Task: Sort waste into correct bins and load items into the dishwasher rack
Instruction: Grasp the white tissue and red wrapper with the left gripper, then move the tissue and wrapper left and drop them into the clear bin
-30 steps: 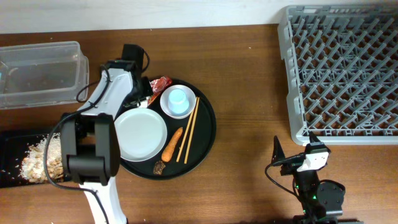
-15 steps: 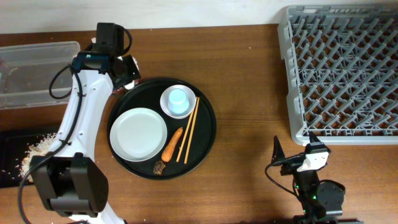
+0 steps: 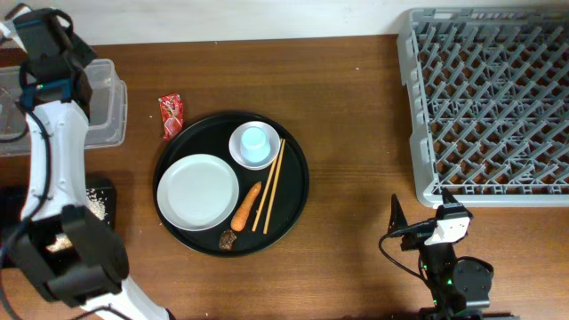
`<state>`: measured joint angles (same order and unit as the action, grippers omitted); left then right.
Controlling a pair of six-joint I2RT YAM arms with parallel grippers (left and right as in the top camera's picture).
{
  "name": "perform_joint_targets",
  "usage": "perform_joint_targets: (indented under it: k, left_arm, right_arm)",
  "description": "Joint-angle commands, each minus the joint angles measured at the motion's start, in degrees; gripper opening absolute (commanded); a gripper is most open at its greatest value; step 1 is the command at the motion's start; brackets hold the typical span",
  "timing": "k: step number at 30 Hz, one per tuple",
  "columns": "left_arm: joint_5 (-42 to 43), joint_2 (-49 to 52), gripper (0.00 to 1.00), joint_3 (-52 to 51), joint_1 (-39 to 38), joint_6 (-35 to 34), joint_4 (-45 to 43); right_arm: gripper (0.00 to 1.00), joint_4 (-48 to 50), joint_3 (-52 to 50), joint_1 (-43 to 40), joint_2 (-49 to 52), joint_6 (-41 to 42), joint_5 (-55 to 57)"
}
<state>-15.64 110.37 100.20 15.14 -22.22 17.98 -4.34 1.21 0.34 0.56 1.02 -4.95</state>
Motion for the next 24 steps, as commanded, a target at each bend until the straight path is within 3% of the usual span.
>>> perform_joint_targets:
  k: [1, 3, 4, 7, 11, 15, 16, 17, 21, 24]
  left_arm:
    - [-0.70, 6.05, 0.19, 0.39, 2.36, 11.15, -2.34]
    - [-0.72, 7.56, 0.25, 0.39, 3.30, 11.65, -1.62]
    - [-0.72, 7.69, 0.65, 0.39, 3.63, 11.67, -1.22]
    - [-0.70, 6.62, 0.92, 0.42, 3.74, 11.65, -0.57]
    - [3.28, -0.20, 0.89, 0.42, 1.29, 11.61, 5.77]
    - [35.56, -4.52, 0.89, 0.39, -2.80, 11.63, 17.07]
    - [36.30, -3.91, 0.89, 0.28, -5.25, 11.65, 18.45]
    - [32.22, -3.02, 0.75, 0.31, -7.85, 11.69, 20.17]
    - [18.99, -1.29, 0.74, 0.31, -14.51, 18.14, 25.83]
    - [13.40, -0.59, 0.66, 0.31, -16.37, 19.28, 25.83]
  right_arm:
    - [0.98, 0.20, -0.90, -0.37, -0.35, -0.37, 0.52]
    - [0.98, 0.20, -0.90, -0.37, -0.35, -0.37, 0.52]
    - [0.98, 0.20, -0.90, -0.37, -0.35, -0.37, 0.52]
    - [0.98, 0.20, -0.90, -0.37, -0.35, -0.37, 0.52]
    - [0.98, 0.20, -0.90, -0.37, -0.35, -0.37, 0.52]
    - [0.98, 0.20, -0.90, -0.37, -0.35, -0.37, 0.52]
    - [0.98, 0.20, -0.90, -0.37, -0.35, -0.37, 0.52]
    - [0.98, 0.20, -0.90, -0.37, -0.35, -0.37, 0.52]
    - [0.98, 0.20, -0.90, -0.37, -0.35, -0.37, 0.52]
    - [0.98, 0.20, -0.90, -0.37, -0.35, -0.37, 0.52]
